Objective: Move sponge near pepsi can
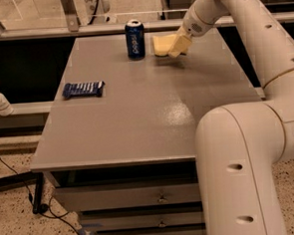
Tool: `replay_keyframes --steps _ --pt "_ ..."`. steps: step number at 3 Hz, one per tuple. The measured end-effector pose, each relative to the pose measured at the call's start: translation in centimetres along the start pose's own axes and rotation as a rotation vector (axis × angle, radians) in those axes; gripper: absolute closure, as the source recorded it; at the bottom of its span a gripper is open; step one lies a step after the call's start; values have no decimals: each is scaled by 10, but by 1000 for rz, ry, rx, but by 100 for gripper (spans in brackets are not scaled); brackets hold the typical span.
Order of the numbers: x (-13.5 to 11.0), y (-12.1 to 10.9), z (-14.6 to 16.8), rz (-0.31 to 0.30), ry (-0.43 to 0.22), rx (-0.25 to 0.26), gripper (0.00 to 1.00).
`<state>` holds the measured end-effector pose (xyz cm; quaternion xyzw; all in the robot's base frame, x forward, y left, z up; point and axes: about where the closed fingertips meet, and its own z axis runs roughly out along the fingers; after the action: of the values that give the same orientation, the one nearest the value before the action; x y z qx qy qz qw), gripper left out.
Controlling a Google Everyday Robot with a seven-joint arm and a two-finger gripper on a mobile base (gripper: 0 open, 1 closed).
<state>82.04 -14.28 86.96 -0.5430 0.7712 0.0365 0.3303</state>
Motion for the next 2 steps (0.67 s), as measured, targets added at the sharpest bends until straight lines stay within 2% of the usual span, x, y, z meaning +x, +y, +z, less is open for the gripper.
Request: replay_keyframes --steps 2 --pt "-6 4 9 -7 0 -21 29"
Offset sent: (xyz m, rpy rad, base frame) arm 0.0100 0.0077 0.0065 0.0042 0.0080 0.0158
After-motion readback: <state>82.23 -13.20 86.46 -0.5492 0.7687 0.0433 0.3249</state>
